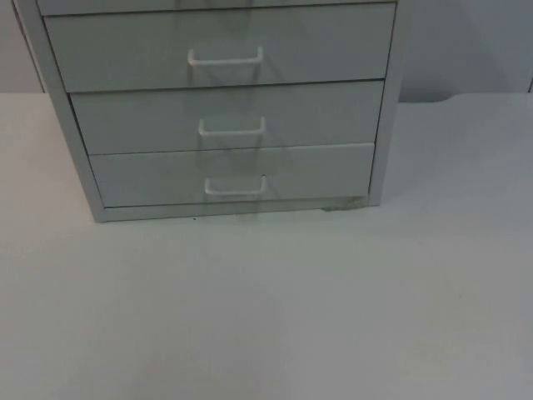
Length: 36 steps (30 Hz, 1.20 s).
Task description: Open the drawer with the left hand, place the block into the drawer with the right hand, then close the drawer with the left hand.
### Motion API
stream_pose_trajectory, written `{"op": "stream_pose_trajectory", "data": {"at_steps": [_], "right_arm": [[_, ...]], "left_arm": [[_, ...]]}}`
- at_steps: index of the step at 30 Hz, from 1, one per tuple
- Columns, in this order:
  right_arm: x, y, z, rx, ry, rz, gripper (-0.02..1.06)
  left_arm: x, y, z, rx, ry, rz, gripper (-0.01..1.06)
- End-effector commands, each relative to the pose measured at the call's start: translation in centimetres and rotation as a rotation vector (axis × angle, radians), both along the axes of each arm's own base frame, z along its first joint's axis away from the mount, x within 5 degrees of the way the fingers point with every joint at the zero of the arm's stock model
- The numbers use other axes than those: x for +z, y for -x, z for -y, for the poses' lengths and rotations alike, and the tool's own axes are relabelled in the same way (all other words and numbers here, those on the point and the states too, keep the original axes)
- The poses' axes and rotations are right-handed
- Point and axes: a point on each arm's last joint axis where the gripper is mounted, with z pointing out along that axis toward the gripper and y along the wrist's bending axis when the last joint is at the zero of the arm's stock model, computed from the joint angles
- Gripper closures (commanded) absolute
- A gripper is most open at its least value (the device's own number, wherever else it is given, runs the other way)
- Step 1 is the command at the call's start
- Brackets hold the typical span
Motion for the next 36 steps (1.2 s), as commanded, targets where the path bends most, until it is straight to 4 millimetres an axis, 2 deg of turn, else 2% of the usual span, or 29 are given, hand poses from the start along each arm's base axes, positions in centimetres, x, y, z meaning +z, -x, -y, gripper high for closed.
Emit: {"op": "stream_pose_trajectory", "data": {"at_steps": [1,9,27,30,31,32,33,34,35,36], "right_arm": [[-0.1,0.1,-0.1,0.011,0.003,-0.001,0.21],[-1.7,-0.2,-0.3,0.021,0.007,-0.092,0.21],[-1.8,-0.4,-0.1,-0.016,0.001,-0.105,0.21],[-1.8,-0.4,-0.1,-0.016,0.001,-0.105,0.21],[-1.8,-0.4,-0.1,-0.016,0.001,-0.105,0.21],[-1.8,-0.4,-0.1,-0.016,0.001,-0.105,0.21],[-1.8,-0.4,-0.1,-0.016,0.001,-0.105,0.21],[-1.8,-0.4,-0.1,-0.016,0.001,-0.105,0.19],[-1.8,-0.4,-0.1,-0.017,-0.001,-0.106,0.11],[-1.8,-0.4,-0.1,-0.017,-0.001,-0.106,0.11]], "left_arm": [[0.0,0.0,0.0,0.011,0.003,0.012,1.05],[0.0,0.0,0.0,-0.006,-0.017,0.012,1.05],[0.0,0.0,0.0,-0.006,-0.017,0.012,1.05],[0.0,0.0,0.0,-0.006,-0.017,0.012,1.01],[0.0,0.0,0.0,-0.006,-0.017,0.012,0.95],[0.0,0.0,0.0,-0.006,-0.017,0.012,0.81],[0.0,0.0,0.0,-0.006,-0.017,0.012,0.75],[0.0,0.0,0.0,-0.006,-0.017,0.012,0.62],[0.0,0.0,0.0,-0.004,-0.013,0.012,0.35],[0.0,0.0,0.0,-0.004,-0.013,0.012,0.35]]}}
